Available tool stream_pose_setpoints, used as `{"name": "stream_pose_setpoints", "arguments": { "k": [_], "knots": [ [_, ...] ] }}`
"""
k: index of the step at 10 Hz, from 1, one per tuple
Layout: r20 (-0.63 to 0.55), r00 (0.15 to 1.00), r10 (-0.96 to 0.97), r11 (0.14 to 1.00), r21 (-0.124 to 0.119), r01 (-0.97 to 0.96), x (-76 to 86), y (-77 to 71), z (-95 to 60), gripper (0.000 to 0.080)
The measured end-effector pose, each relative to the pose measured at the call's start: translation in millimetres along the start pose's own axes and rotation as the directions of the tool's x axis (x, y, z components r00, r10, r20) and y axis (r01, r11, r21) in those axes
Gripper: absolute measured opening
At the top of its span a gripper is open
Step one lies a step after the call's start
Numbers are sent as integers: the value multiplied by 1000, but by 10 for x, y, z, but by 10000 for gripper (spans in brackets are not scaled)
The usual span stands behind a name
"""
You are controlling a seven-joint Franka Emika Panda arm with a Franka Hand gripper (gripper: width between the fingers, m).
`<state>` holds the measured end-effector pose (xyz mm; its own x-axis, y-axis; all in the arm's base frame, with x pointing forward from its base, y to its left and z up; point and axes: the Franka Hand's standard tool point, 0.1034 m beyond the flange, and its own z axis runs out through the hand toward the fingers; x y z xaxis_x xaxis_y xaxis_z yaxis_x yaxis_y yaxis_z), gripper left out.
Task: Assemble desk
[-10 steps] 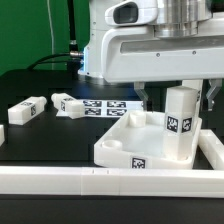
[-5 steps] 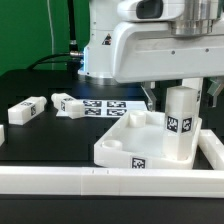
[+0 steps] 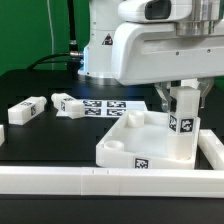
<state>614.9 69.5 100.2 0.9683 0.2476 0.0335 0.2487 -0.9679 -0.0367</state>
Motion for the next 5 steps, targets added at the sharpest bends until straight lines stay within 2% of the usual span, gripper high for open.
{"name": "stream_pose_setpoints", "arguments": {
  "k": [3,4,5],
  "knots": [
    [-1,999,39,999,4,-39,0,4,-1,288],
    [-4,984,178,984,34,-177,1,33,-5,288],
    [-1,958,288,957,40,-287,3,43,-8,288]
  ]
}}
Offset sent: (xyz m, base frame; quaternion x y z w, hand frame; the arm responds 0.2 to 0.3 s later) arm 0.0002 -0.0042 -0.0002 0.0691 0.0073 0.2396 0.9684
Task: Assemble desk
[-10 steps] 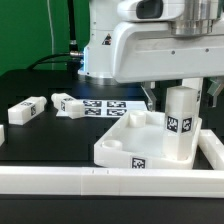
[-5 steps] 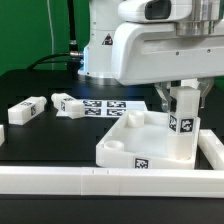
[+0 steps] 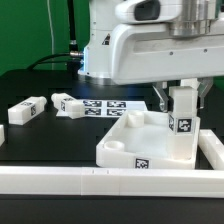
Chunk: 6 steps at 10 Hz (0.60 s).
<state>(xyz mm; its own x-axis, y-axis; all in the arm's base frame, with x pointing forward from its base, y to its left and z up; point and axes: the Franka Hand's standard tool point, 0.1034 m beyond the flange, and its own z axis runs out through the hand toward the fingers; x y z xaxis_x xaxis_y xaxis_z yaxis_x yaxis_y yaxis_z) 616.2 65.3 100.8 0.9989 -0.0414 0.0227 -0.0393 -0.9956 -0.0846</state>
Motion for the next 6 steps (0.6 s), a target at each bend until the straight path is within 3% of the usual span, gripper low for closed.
{"name": "stream_pose_setpoints", "arguments": {
  "k": [4,6],
  "knots": [
    [-6,905,426,905,14,-426,6,-6,2,291],
    [6,812,584,812,-1,-584,-13,18,11,291]
  ]
}}
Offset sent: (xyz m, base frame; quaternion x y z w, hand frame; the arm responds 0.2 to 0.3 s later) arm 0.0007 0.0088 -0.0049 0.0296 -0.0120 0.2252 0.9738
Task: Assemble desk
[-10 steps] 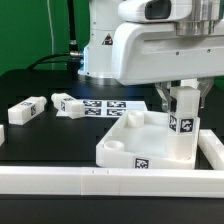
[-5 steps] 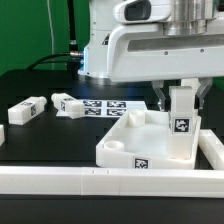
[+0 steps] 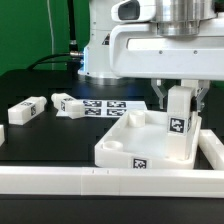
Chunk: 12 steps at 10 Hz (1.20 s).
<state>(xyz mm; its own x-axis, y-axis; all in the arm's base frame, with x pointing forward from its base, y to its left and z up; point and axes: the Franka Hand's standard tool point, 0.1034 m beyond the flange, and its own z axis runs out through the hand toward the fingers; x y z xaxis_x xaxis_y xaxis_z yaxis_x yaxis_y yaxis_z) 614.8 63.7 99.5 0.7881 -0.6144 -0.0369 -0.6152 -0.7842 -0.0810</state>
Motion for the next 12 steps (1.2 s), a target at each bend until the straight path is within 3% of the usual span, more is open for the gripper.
{"name": "stream_pose_setpoints", "arguments": {
  "k": [2,4,5,6,7,8,10,12],
  "knots": [
    [8,994,105,994,-19,-104,19,73,-7,297],
    [4,993,114,993,-23,-114,27,88,-10,298],
    [4,994,110,994,-23,-110,27,89,-3,418],
    [3,994,106,994,-21,-105,19,79,-4,418],
    [4,997,83,996,-20,-83,-25,49,-18,562],
    [4,999,46,999,-16,-46,-109,11,-76,630],
    [8,999,-31,999,-9,31,-257,57,-221,646],
    [11,996,-85,996,-1,85,-294,236,-343,649]
  ]
}}
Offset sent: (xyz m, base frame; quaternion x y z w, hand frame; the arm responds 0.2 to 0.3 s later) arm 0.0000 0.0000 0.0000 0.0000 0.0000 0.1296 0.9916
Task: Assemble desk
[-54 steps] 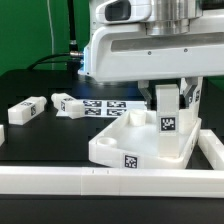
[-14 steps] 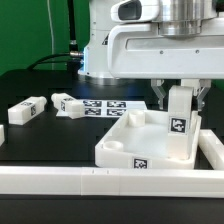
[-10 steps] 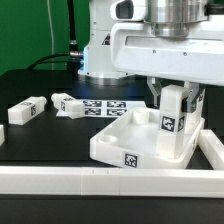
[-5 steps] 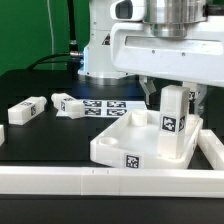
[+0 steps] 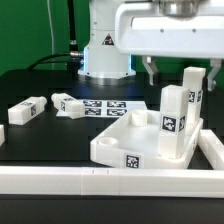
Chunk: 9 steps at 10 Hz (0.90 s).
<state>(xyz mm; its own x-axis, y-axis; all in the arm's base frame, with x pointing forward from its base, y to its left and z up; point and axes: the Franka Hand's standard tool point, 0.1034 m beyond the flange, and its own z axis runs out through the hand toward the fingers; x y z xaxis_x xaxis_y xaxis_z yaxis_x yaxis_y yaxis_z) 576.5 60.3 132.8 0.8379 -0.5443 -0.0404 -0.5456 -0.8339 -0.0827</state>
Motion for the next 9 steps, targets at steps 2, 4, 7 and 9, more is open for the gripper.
{"name": "stream_pose_setpoints", "arguments": {
  "k": [2,4,7,9],
  "knots": [
    [2,1000,-6,1000,-3,6,1,30,10,649],
    [2,1000,-6,1000,-3,6,0,31,13,649],
    [-23,998,-54,999,5,54,-87,154,53,649],
    [-28,994,-110,994,-9,110,-278,528,232,649]
  ]
}}
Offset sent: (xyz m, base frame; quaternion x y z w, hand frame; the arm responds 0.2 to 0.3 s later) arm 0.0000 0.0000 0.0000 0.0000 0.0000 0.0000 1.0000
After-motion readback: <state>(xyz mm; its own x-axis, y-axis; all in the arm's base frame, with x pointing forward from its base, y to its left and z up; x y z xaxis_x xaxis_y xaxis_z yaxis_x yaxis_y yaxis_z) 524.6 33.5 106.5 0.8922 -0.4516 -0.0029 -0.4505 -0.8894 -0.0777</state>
